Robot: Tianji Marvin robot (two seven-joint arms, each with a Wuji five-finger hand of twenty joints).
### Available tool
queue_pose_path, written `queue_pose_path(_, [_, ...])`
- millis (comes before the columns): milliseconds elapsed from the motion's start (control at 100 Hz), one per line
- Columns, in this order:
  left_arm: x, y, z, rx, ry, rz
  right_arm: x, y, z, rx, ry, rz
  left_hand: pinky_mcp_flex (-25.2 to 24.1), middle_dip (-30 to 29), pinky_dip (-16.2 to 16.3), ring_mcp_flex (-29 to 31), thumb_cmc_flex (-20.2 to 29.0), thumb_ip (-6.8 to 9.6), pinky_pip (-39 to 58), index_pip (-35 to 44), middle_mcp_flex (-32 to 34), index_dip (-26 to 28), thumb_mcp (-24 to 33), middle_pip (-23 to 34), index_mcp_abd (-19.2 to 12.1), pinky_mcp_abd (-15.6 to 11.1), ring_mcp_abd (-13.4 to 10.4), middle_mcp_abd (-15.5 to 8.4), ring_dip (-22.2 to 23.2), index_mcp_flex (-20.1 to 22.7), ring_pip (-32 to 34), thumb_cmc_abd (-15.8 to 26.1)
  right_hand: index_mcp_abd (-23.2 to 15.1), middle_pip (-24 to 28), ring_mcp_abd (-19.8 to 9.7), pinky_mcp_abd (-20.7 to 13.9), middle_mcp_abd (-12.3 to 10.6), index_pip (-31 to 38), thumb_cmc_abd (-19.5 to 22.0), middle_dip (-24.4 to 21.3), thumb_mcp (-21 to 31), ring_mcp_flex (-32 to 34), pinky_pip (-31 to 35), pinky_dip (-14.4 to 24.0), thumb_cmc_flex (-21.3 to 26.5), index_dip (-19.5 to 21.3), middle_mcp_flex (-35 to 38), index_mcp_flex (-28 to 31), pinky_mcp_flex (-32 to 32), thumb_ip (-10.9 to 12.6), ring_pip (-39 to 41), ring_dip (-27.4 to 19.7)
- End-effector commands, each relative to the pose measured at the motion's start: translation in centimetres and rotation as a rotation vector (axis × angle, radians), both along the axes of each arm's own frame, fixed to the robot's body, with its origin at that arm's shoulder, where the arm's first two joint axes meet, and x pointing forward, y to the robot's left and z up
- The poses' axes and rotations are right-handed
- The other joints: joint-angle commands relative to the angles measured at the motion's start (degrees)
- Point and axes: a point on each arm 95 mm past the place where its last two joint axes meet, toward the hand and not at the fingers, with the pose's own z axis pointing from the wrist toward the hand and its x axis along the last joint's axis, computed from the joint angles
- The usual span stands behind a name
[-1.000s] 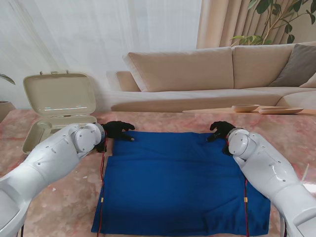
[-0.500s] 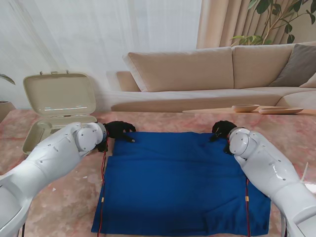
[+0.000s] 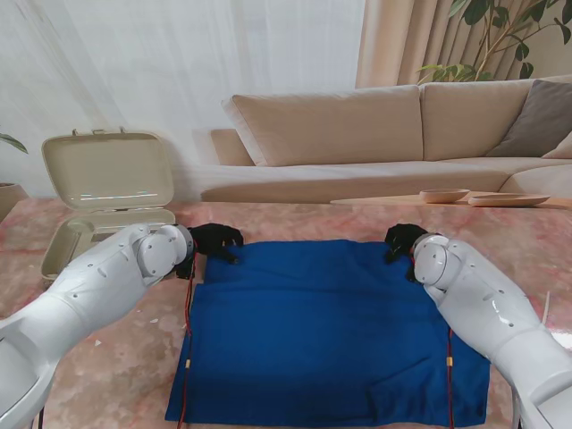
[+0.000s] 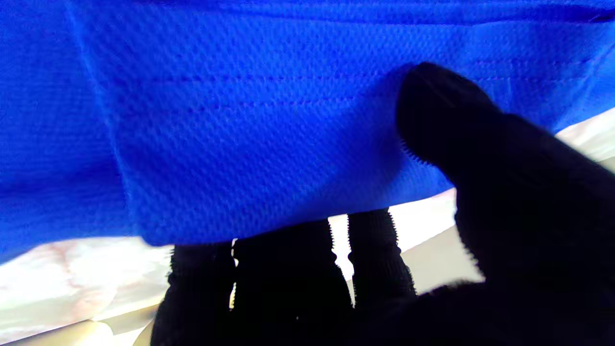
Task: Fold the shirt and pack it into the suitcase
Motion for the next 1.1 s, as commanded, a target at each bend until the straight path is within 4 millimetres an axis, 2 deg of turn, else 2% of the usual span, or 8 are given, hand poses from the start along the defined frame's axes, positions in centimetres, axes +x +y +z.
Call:
queue_pose_path(0, [-0.2, 0.0, -0.3, 0.003, 0.009, 0.003, -0.6, -0.1, -1.1, 0.000, 0.039, -0.007, 1.90, 4.24, 2.15, 3.27, 3.50, -1.80, 4.39, 3.45, 3.38, 2.07, 1.38, 1.12, 0.30, -1.03, -1.51, -1.56, 1.78, 0.87, 4.03, -3.32, -2.14, -0.23, -1.18, -1.57, -0.51, 4.02, -1.68, -0.01, 1.95, 4.36, 5.74, -1.11, 3.30, 1.04, 2.56, 1.61, 3.32, -1.86, 3.78, 2.40])
queue_pose_path(90, [-0.2, 0.0, -0.4, -0.004, 0.011, 0.011, -0.5, 0.0, -1.1, 0.000, 0.032, -0.009, 4.30, 7.96, 2.86, 5.61, 5.87, -1.57, 6.42, 12.67, 6.99, 8.61, -0.19, 0.16, -1.14, -1.11, -1.73, -2.41, 3.07, 0.12, 6.92, -3.97, -4.61, 1.41, -2.16, -2.58, -1.55, 12.09, -2.08, 2.61, 1.38, 9.26, 9.92, -2.62, 6.62, -4.16, 6.67, 1.82, 8.08, -6.42, 6.79, 3.19])
queue_pose_path(370, [-0.1, 0.2, -0.3, -0.008, -0.002, 0.042, -0.3, 0.2, -0.6, 0.021, 0.025, -0.023, 8.82, 11.38, 5.27, 9.15, 9.14, -1.07, 11.12, 30.70, 10.02, 22.51, 5.41, 4.42, -6.35, -2.31, -2.18, -3.30, 8.37, -1.45, 14.14, -4.65, -9.39, 4.80, -3.62, -4.16, -2.81, 23.27, 4.94, 7.22, 2.84, 17.86, 16.47, -4.34, 13.63, -4.75, 13.90, 2.41, 16.74, -7.74, 11.70, 3.07])
queue_pose_path(400, [-0.1, 0.2, -0.3, -0.010, -0.003, 0.044, -0.3, 0.2, -0.5, 0.029, 0.027, -0.026, 9.10, 11.40, 5.29, 9.40, 8.83, -1.03, 11.45, 31.32, 10.26, 23.00, 7.05, 4.85, -6.57, -2.39, -2.14, -3.45, 8.47, -1.15, 14.50, -5.17, -9.37, 5.27, -3.73, -4.77, -2.70, 23.92, 5.08, 7.24, 3.18, 18.32, 15.98, -5.86, 13.70, -4.68, 13.95, 2.21, 21.12, -7.56, 12.32, 2.87])
queue_pose_path(430, [-0.1, 0.3, -0.3, -0.012, -0.003, 0.045, -0.4, 0.3, -0.4, 0.040, 0.027, -0.032, 9.50, 11.43, 5.31, 9.79, 8.22, -1.11, 11.81, 32.53, 10.60, 23.94, 8.51, 5.31, -6.97, -2.29, -1.98, -3.57, 8.55, -0.89, 14.89, -5.39, -9.20, 5.68, -3.65, 1.75, -2.58, 24.40, 5.14, 7.32, 3.50, 18.57, 9.00, -15.75, 13.86, -4.49, 13.93, 2.14, 23.35, -7.26, 12.81, 2.74])
queue_pose_path(500, [-0.1, 0.3, -0.2, -0.017, -0.005, 0.048, -0.3, 0.3, -0.3, 0.066, 0.023, -0.048, 10.05, 11.25, 5.43, 10.38, 7.52, -1.00, 12.37, 34.13, 11.27, 25.13, 12.26, 6.01, -7.58, -2.16, -1.63, -3.51, 8.74, -0.34, 15.70, -6.41, -9.31, 7.28, -3.87, -4.98, -2.43, 25.72, 4.49, 7.84, 5.16, 20.30, 19.02, -4.13, 14.62, -2.57, 14.61, 3.00, 19.92, -5.51, 15.46, 3.27])
queue_pose_path(700, [0.1, 0.5, 0.0, -0.046, -0.023, 0.069, -0.2, 0.6, 0.5, 0.109, -0.005, -0.068, 11.76, 10.57, 5.66, 12.20, 6.50, -0.51, 14.06, 37.34, 12.35, 27.92, 20.17, 7.75, -9.00, -2.15, -0.79, -4.22, 8.94, 1.12, 17.59, -8.41, -10.11, 10.00, -5.33, -6.31, -2.85, 28.08, 2.64, 8.25, 8.11, 23.65, 23.34, -4.42, 15.79, 1.46, 17.06, 5.52, 22.70, -1.40, 19.63, 4.41])
queue_pose_path(1090, [1.3, 1.2, 1.6, -0.096, -0.094, 0.165, 1.2, 1.6, 2.7, 0.173, -0.066, -0.087, 11.50, 12.63, 5.69, 12.43, 7.13, 0.33, 13.90, 38.94, 10.79, 28.94, 22.73, 9.16, -8.98, -1.60, -0.41, -2.60, 8.67, 0.88, 17.21, -7.62, -9.48, 10.57, -5.50, -5.33, -1.51, 28.82, 0.74, 7.51, 10.36, 25.98, 23.26, -4.47, 17.10, 2.85, 17.47, 7.43, 26.03, -1.63, 19.12, 3.79])
